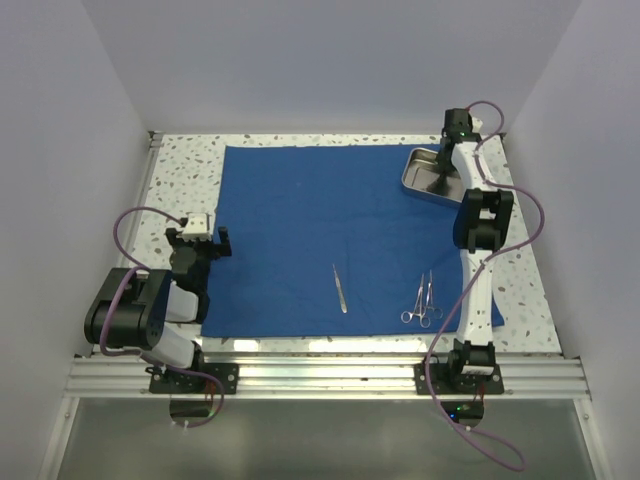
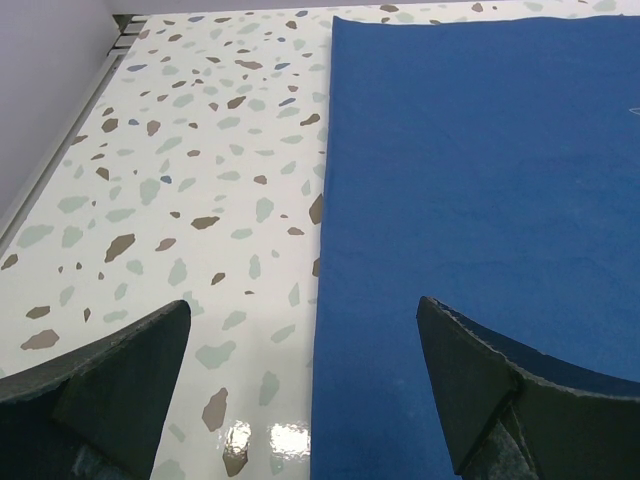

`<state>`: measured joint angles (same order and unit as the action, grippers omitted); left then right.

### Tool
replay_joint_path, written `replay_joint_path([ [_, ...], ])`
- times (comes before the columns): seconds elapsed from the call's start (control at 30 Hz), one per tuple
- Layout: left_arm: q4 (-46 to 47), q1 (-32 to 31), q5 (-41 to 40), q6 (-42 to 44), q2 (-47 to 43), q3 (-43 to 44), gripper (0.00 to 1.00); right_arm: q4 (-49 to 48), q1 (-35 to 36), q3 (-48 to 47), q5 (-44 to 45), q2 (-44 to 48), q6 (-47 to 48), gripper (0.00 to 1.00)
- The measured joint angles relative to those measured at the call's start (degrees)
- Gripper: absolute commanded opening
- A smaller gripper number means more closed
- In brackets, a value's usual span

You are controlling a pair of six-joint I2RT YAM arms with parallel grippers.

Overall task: Open and lay out the surgical kit
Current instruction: Pick up the medical item from the container.

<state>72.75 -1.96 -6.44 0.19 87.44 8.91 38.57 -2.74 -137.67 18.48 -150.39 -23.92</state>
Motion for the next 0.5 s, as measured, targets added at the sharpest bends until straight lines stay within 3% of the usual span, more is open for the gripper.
replay_joint_path([
  [0.5, 0.0, 0.0, 0.0, 0.02, 0.11, 0.0, 1.0, -0.28, 0.79, 0.55, -0.17, 0.59, 0.61, 0.0],
])
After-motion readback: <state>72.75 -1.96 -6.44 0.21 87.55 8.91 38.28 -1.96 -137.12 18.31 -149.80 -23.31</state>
